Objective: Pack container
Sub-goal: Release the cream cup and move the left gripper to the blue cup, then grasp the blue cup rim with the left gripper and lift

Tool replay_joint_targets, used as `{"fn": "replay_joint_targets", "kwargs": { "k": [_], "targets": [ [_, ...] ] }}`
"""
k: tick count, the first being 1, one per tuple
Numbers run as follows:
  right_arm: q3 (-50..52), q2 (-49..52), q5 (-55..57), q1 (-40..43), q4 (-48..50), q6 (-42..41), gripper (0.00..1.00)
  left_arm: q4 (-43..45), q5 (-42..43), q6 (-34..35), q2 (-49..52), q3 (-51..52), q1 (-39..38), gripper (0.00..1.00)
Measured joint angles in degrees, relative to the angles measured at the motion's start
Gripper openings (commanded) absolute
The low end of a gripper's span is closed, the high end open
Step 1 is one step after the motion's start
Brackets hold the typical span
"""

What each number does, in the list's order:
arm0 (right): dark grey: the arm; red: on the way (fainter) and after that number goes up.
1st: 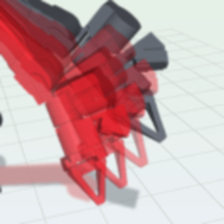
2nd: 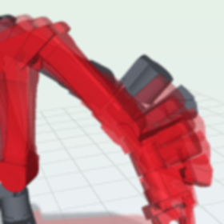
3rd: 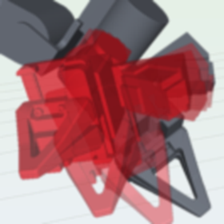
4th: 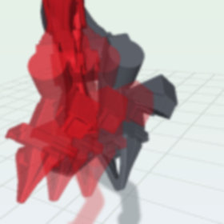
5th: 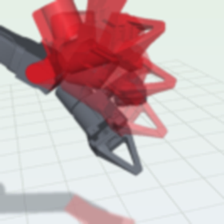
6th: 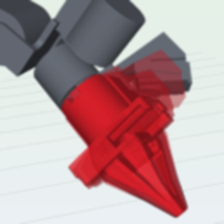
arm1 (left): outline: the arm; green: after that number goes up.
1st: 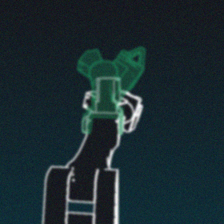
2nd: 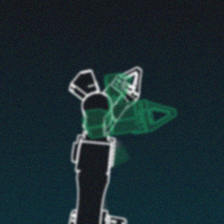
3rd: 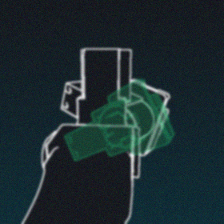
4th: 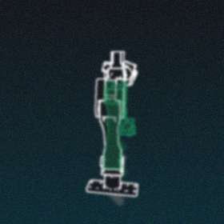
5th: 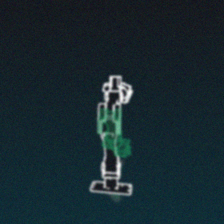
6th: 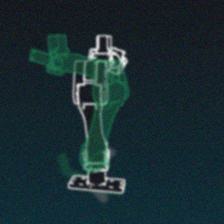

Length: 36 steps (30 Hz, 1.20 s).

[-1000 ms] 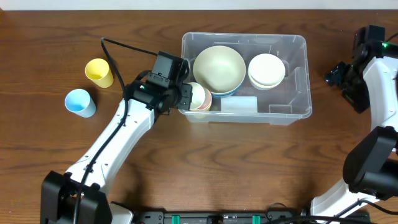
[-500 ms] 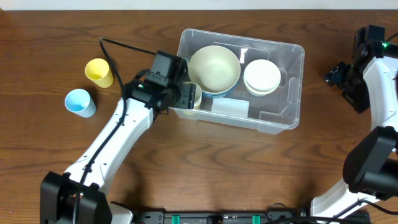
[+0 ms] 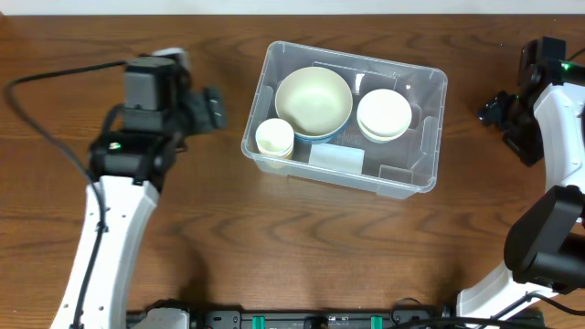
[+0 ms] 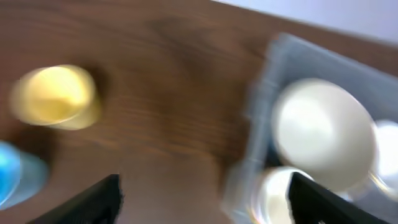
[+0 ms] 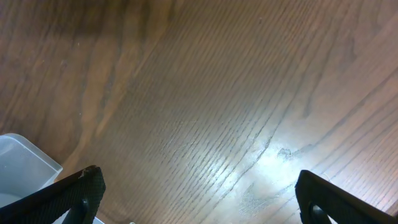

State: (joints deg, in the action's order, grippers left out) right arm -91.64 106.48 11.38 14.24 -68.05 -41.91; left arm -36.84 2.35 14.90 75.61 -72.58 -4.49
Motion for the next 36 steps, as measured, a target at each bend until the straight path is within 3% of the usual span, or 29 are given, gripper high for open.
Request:
{"fn": "replay_joint_targets", "kwargs": {
  "k": [8, 15, 27, 29, 31, 32, 35, 36],
  "targets": [
    [0.0, 0.0, 0.0, 0.0, 0.0, 0.0, 0.99, -6.6, -5.8, 8.4, 4.3, -0.1, 16.2, 0.98],
    [0.0, 0.0, 0.0, 0.0, 0.0, 0.0, 0.99, -9.3, -2.6, 13.8, 14.3, -0.1, 31.8, 0.98],
    [0.0, 0.0, 0.0, 0.0, 0.0, 0.0, 0.99, -9.1, 0.7, 14.7, 26.4, -0.1, 36.2, 0.98],
    [0.0, 0.0, 0.0, 0.0, 0.0, 0.0, 0.99, -8.8, 0.7, 14.9, 28.1, -0.1, 36.2, 0.86],
    [0.0, 0.0, 0.0, 0.0, 0.0, 0.0, 0.99, -8.7, 0.8, 15.2, 29.4, -0.1, 36.2, 0.44],
    [0.0, 0.0, 0.0, 0.0, 0.0, 0.0, 0.98, -8.6, 0.9, 14.9, 29.9, -0.1, 36.2, 0.28],
    [0.0, 0.0, 0.0, 0.0, 0.0, 0.0, 0.99, -8.6, 1.0, 14.9, 31.0, -0.1, 36.2, 0.07],
    [0.0, 0.0, 0.0, 0.0, 0.0, 0.0, 0.99, -8.6, 1.4, 14.8, 31.1, -0.1, 36.2, 0.06]
  ]
}}
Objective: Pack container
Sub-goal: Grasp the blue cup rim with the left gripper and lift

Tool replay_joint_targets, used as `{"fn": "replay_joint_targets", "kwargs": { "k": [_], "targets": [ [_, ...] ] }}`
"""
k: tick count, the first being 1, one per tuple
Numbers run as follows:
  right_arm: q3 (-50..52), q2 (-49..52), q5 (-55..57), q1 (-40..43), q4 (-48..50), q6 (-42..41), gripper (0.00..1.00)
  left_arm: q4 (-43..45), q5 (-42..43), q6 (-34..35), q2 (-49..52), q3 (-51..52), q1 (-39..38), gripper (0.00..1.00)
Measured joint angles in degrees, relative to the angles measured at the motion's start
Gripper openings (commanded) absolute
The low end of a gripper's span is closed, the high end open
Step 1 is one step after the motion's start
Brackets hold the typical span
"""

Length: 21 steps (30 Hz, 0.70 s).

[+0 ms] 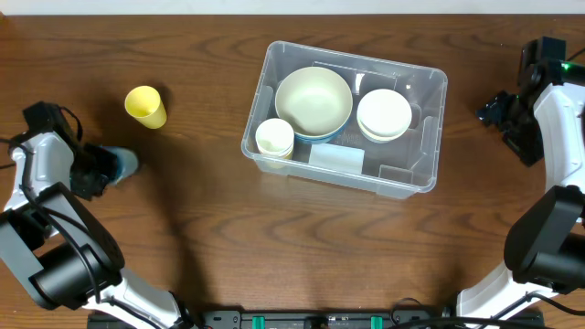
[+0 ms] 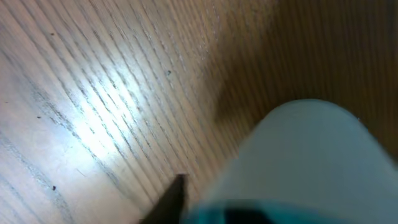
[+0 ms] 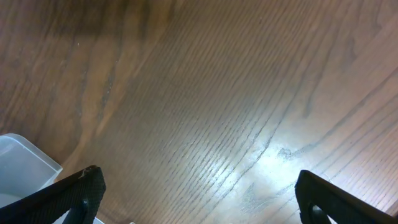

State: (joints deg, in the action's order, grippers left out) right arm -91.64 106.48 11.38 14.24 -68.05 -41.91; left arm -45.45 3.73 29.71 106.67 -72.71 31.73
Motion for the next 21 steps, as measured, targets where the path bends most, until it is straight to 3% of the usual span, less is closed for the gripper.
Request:
{"fn": "replay_joint_targets", "kwargs": {
  "k": [12, 21],
  "targets": [
    [0.0, 0.0, 0.0, 0.0, 0.0, 0.0, 0.99, -0.8, 2.2, 0.0, -4.8, -1.2, 0.0, 0.06],
    [0.0, 0.0, 0.0, 0.0, 0.0, 0.0, 0.99, 1.2, 8.4, -4.8, -36.0, -1.3, -2.0, 0.06]
  ]
}}
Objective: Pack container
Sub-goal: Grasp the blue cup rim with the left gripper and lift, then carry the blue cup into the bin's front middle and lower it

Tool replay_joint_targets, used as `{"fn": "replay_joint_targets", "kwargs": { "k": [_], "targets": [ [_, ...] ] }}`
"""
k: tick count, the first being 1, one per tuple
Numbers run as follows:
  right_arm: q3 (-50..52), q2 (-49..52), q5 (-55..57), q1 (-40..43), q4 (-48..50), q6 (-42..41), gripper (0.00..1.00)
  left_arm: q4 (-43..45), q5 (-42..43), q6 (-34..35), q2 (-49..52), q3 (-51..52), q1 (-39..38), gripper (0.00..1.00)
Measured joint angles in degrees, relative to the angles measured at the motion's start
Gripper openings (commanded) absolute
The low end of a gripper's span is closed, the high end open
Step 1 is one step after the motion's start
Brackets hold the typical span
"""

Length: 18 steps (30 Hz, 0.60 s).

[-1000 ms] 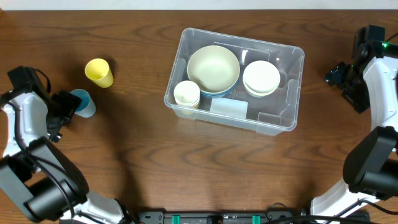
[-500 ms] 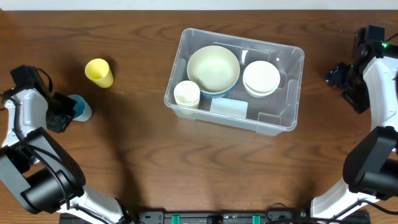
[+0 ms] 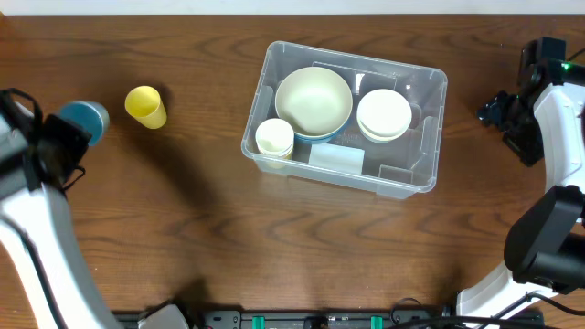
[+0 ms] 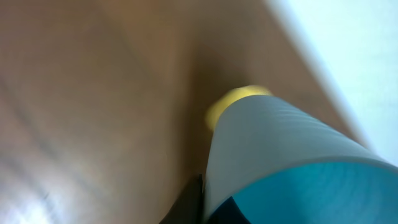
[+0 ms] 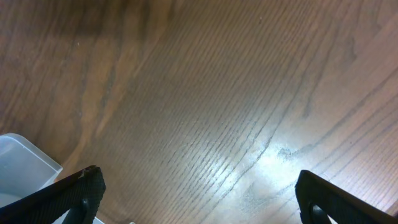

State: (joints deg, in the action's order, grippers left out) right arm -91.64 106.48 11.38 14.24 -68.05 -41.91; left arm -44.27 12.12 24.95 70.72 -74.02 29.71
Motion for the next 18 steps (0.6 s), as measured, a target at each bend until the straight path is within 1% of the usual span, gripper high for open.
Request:
{"fn": "replay_joint_targets", "kwargs": {
  "k": [3, 5, 9, 13, 18],
  "targets": [
    [0.0, 0.0, 0.0, 0.0, 0.0, 0.0, 0.99, 2.1, 2.8, -1.3, -9.9, 0.0, -4.5, 0.06],
    [0.0, 0.0, 0.0, 0.0, 0.0, 0.0, 0.99, 3.5, 4.3, -1.7, -15.3, -0.1, -9.1, 0.06],
    [0.0, 0.0, 0.0, 0.0, 0.0, 0.0, 0.99, 4.3, 6.3, -4.6, -21.8, -0.2, -20.2, 0.06],
    [0.0, 0.0, 0.0, 0.0, 0.0, 0.0, 0.99, 4.2, 7.2, -9.7, -21.7, -0.2, -31.2, 0.06],
    [0.0, 0.0, 0.0, 0.0, 0.0, 0.0, 0.99, 4.3, 7.4, -17.4, -14.9, -0.2, -45.0, 0.06]
  ]
}}
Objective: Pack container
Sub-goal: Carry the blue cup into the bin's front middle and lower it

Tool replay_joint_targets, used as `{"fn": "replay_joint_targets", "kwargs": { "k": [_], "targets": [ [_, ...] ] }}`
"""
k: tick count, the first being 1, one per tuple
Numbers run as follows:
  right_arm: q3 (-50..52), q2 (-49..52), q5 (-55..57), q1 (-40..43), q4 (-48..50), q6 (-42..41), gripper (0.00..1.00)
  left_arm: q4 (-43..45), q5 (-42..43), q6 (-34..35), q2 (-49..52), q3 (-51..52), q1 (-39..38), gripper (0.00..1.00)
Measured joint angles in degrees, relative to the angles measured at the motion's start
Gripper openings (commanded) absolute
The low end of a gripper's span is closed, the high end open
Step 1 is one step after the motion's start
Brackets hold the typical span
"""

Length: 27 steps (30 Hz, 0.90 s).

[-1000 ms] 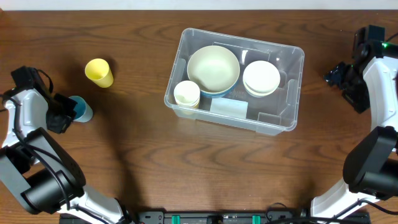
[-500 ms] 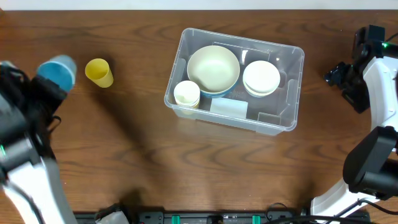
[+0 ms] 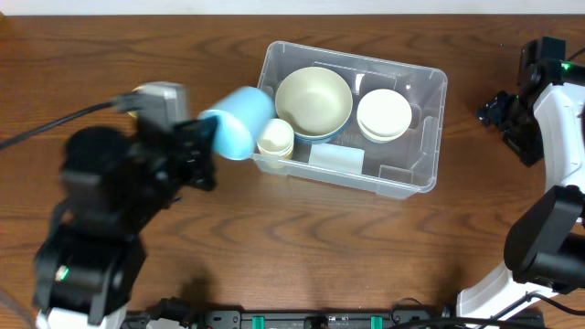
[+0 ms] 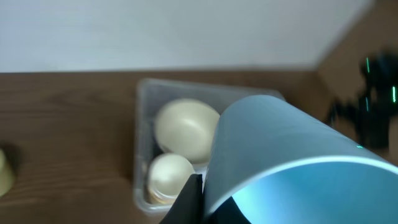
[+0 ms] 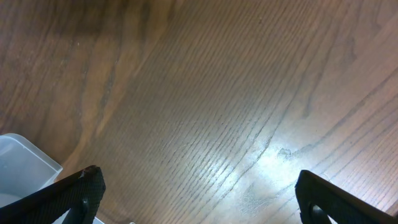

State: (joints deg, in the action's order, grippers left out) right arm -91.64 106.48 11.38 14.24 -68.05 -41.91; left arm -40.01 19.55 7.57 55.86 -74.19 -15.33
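Note:
A light blue cup [image 3: 236, 122] hangs tilted over the left rim of the clear plastic container [image 3: 422, 178]. My left gripper [image 3: 207, 139] is shut on its rim. In the left wrist view the blue cup [image 4: 280, 155] fills the lower right, with one dark finger [image 4: 189, 199] against its outer wall. Inside the container are a large cream bowl [image 3: 313, 100], a small cream cup [image 3: 274, 137], stacked white bowls [image 3: 384, 114] and a flat white piece [image 3: 335, 158]. My right gripper [image 3: 501, 114] stands open at the far right, over bare wood [image 5: 199, 124].
A yellow cup [image 4: 4, 171] shows at the left edge of the left wrist view; overhead it is hidden under my left arm [image 3: 101, 201]. The table is dark wood [image 3: 302, 247]. The right arm [image 3: 558, 146] runs along the right edge.
My left gripper, holding the blue cup, was at the far left of the table and is now at the container's left rim. The right arm has not moved.
My left gripper was first open over the table left of the container, with the yellow and blue cups below it. Then it was at the blue cup at the far left. Then it held the cup off the table, and now holds it by the container.

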Motion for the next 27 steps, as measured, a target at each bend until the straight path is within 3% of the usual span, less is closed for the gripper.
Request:
{"fn": "replay_joint_targets", "kwargs": {
  "k": [9, 16, 27],
  "targets": [
    [0.0, 0.0, 0.0, 0.0, 0.0, 0.0, 0.99, 4.7, -4.5, -4.3, 20.3, 0.0, -11.9, 0.06],
    [0.0, 0.0, 0.0, 0.0, 0.0, 0.0, 0.99, 9.4, -5.9, -4.9, 30.1, 0.0, -12.5, 0.06],
    [0.0, 0.0, 0.0, 0.0, 0.0, 0.0, 0.99, 10.6, -6.3, -4.9, 35.8, 0.0, -12.5, 0.06]
  ]
}}
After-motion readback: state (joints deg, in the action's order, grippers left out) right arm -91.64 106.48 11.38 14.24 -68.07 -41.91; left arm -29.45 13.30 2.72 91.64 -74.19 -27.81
